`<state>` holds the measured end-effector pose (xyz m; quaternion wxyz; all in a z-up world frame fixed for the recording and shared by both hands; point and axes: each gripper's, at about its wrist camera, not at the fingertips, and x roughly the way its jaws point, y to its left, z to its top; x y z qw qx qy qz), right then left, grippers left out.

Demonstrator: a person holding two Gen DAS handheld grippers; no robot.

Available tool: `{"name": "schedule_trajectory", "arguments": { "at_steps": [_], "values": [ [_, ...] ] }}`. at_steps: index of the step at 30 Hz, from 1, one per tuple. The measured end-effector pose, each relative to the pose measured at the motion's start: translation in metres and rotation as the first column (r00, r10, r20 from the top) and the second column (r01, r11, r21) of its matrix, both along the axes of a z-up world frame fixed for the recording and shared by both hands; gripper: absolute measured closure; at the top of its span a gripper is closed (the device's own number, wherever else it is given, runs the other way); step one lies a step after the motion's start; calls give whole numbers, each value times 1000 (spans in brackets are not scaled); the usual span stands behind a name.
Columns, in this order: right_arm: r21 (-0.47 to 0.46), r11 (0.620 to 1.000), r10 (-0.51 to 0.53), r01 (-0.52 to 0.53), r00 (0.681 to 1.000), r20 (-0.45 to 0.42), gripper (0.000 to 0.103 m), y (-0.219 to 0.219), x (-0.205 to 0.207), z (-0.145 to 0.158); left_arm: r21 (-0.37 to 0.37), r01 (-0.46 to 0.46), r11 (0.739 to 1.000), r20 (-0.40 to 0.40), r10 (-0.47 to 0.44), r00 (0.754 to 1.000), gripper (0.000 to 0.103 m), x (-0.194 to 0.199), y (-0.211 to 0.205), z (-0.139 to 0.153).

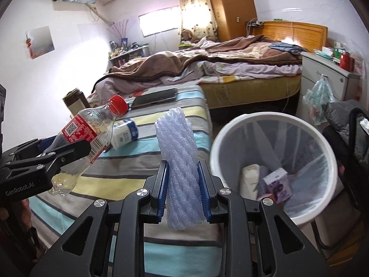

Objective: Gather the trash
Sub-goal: 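Carry the foam sleeve and bottle over the white bin and release both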

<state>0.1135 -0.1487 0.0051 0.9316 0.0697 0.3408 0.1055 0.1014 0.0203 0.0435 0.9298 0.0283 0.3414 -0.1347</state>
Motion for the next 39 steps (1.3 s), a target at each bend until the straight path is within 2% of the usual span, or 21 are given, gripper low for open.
{"name": "schedule_trajectory", "arguments": {
  "at_steps": [12, 22, 30, 39],
  "values": [
    [-14, 991, -136, 136, 991, 7, 75, -52, -11, 2, 36, 101, 994, 36, -103, 994, 40, 6, -72, 3],
    [-35, 969, -246, 245, 969, -23, 75, -97, -6, -6, 13, 226, 974, -12, -225, 974, 40, 25, -141, -13],
    [-57, 962, -270, 267, 961, -61, 75, -113, 3, -13, -9, 259, 966, -64, -259, 964, 40, 43, -174, -32],
    [-116, 959, -268, 257, 959, -88, 75, -117, 20, -18, -1, 236, 972, -88, -235, 968, 39, 62, -178, -45]
  ]
}}
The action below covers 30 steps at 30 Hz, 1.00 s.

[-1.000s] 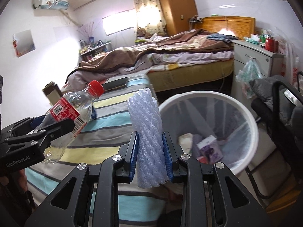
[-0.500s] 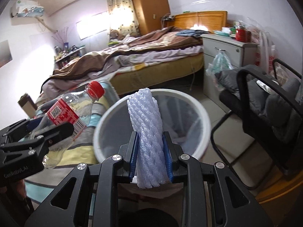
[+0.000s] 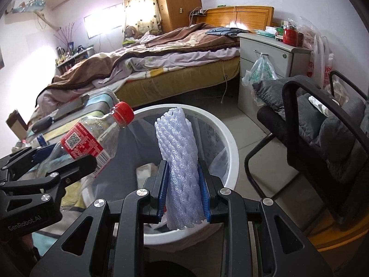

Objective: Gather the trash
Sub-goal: 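Carry the foam sleeve and bottle over the white bin and release both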

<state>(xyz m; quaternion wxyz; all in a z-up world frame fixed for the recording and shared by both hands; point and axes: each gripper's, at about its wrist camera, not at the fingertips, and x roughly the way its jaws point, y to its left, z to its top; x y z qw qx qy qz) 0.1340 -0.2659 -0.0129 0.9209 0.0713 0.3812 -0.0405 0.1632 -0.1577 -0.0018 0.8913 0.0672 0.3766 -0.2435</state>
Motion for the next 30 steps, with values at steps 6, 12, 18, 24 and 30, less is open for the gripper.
{"name": "schedule_trajectory", "arguments": {
  "at_steps": [6, 12, 18, 24, 30],
  "values": [
    [-4, 1000, 0, 0, 999, -48, 69, -3, 7, -8, -12, 8, 1000, -8, -8, 1000, 39, 4, 3, -4],
    [-47, 999, -23, 20, 998, -56, 55, -2, 2, -7, -20, 2, 1000, 5, -2, 1000, 34, 1, 7, 0],
    [-32, 998, -48, 47, 998, -36, 55, -4, -6, -1, -20, -27, 999, 17, 28, 999, 34, -2, 18, 6],
    [-15, 998, -64, 64, 998, -16, 55, 3, -7, 7, -33, -50, 998, 43, 52, 998, 34, -15, 34, 16],
    [-14, 999, -44, 44, 999, 15, 55, 18, -14, 14, -48, -97, 994, 59, 100, 993, 34, -28, 59, 26]
  ]
}}
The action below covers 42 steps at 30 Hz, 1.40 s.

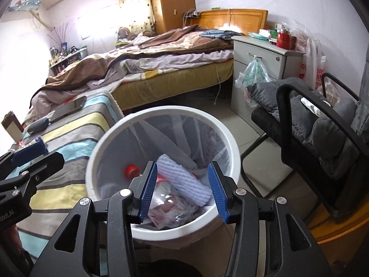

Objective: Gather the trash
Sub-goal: 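Carry the foam sleeve and bottle over the white bin and release both, then move both tools back toward the remaining trash on the bed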

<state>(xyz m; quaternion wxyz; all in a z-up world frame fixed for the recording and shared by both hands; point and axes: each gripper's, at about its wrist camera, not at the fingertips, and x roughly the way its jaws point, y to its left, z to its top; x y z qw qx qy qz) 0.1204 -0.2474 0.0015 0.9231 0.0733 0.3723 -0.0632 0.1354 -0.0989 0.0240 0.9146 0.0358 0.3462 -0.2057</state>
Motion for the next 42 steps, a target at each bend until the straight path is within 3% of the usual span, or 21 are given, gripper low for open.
{"name": "schedule_trajectory", "arguments": {
  "at_steps": [20, 26, 42],
  "values": [
    [1, 992, 127, -127, 990, 69, 55, 66, -6, 15, -9, -187, 982, 46, 187, 981, 34, -36, 100, 13],
    [-7, 981, 191, -191, 980, 62, 55, 101, -3, 11, -4, -259, 966, 61, 259, 964, 34, -44, 139, 12],
    [19, 935, 354, -355, 934, 40, 55, 182, 15, 5, 7, -460, 888, 20, 460, 888, 34, -50, 263, -9]
  ]
}}
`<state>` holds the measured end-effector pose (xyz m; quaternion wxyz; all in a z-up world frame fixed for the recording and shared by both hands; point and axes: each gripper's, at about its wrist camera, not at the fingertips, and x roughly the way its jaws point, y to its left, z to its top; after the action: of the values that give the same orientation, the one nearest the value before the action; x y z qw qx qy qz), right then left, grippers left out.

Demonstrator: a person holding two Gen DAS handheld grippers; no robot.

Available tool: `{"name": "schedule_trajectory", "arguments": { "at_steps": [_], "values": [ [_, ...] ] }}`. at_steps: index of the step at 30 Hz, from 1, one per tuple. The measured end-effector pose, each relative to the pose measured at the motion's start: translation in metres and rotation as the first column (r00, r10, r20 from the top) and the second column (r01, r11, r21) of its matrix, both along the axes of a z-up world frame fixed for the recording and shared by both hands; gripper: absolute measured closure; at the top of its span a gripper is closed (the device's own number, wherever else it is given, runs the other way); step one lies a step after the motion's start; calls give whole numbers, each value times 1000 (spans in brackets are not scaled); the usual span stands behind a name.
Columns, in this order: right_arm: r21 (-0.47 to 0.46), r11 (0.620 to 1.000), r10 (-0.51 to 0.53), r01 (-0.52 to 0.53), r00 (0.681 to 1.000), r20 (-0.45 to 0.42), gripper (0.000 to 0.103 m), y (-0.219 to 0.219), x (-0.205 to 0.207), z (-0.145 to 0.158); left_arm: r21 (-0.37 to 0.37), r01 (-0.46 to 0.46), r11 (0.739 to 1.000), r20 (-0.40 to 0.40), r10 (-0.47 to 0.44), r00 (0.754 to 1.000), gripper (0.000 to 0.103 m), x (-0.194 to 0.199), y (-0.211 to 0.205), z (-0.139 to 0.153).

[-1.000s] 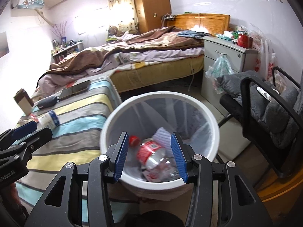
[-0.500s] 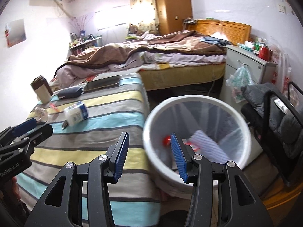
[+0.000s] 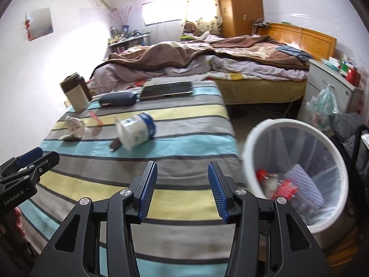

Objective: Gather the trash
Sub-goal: 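Move both tools back toward the remaining trash on the bed, then grasp the white-and-blue yogurt cup with the right gripper while the left gripper grasps the patterned paper cup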

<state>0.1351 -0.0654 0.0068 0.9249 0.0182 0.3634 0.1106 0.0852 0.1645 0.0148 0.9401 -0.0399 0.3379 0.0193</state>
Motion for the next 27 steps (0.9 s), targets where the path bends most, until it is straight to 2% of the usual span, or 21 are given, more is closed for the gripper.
{"name": "schedule_trajectory", "arguments": {
  "at_steps": [4, 10, 15, 17, 20, 25, 27],
  "values": [
    [-3, 999, 40, -40, 999, -14, 50, 17, 4, -3, -7, -37, 999, 0, 37, 999, 34, 0, 24, -3],
    [-13, 997, 74, -74, 997, -22, 50, 42, 16, -8, -17, -84, 996, -24, 83, 996, 34, 10, 58, -11],
    [26, 996, 85, -84, 996, -24, 48, 54, 24, -11, -31, -68, 997, -55, 66, 996, 34, 28, 79, -16],
    [30, 997, 72, -71, 997, -28, 43, 58, 29, -13, -38, -69, 997, -66, 66, 996, 34, 36, 86, -17],
    [35, 999, 42, -41, 999, -30, 42, 61, 37, -14, -54, -64, 996, -68, 61, 996, 34, 47, 95, -17],
    [59, 997, 40, -39, 999, -10, 42, 67, 47, -15, -26, -48, 999, -37, 47, 998, 34, 67, 105, -16],
    [33, 999, 26, -25, 999, -19, 42, 71, 52, -19, -23, -47, 999, -66, 45, 997, 30, 79, 109, -22]
  ]
}}
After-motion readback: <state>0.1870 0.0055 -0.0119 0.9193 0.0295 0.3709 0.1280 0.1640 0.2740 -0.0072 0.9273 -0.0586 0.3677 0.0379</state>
